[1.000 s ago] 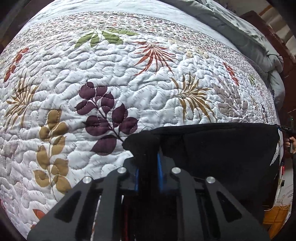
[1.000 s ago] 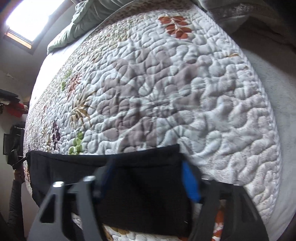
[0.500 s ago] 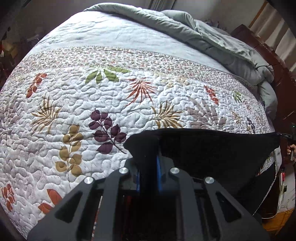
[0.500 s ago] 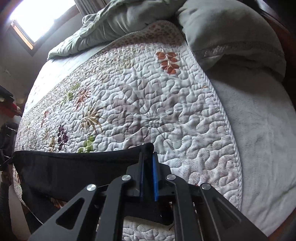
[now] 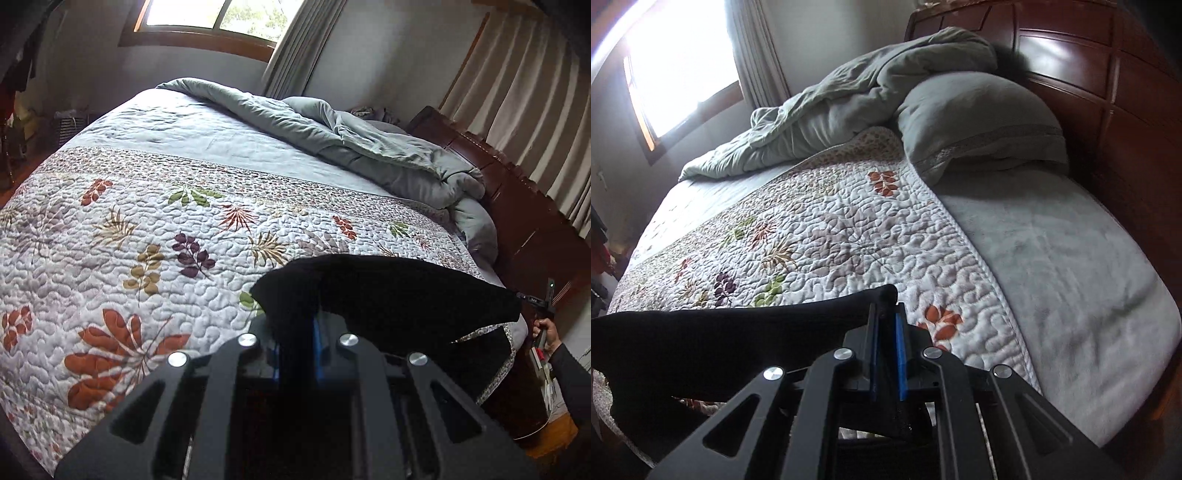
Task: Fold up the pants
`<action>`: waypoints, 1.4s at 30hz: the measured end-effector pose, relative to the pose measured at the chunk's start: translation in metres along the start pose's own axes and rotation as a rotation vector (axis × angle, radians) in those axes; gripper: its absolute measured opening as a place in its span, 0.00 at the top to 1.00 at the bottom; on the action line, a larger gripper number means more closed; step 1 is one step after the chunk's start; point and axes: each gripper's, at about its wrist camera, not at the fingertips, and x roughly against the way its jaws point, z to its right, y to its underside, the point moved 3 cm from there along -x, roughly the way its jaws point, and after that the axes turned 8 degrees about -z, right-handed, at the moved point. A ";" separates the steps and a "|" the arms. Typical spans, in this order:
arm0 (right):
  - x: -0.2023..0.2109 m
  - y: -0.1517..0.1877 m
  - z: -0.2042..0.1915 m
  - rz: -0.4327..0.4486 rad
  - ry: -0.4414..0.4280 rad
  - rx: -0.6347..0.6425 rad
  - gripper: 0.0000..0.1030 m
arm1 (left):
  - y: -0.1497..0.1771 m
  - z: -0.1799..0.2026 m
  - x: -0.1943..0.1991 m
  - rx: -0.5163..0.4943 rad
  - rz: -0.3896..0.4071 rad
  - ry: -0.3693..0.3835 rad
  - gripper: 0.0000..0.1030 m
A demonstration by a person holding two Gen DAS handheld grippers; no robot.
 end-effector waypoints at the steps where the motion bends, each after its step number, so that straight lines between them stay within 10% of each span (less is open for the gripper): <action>1: 0.006 0.017 0.003 0.022 0.019 -0.008 0.93 | 0.012 -0.001 0.003 0.008 -0.003 0.006 0.89; 15: 0.020 0.135 0.021 0.015 0.095 -0.155 0.89 | 0.134 -0.030 -0.011 0.072 -0.149 0.016 0.78; 21: 0.007 0.156 0.024 -0.067 0.071 -0.255 0.72 | 0.162 -0.041 -0.012 0.061 -0.226 -0.101 0.44; 33: 0.019 0.204 0.029 -0.179 -0.270 -0.563 0.52 | 0.189 -0.077 0.045 0.282 -0.158 -0.135 0.35; 38: 0.042 0.204 0.039 -0.098 -0.398 -0.716 0.42 | 0.164 -0.033 0.049 0.177 -0.087 -0.091 0.21; 42: 0.034 0.187 0.040 -0.097 -0.397 -0.746 0.33 | 0.155 -0.025 0.012 0.162 -0.190 -0.137 0.16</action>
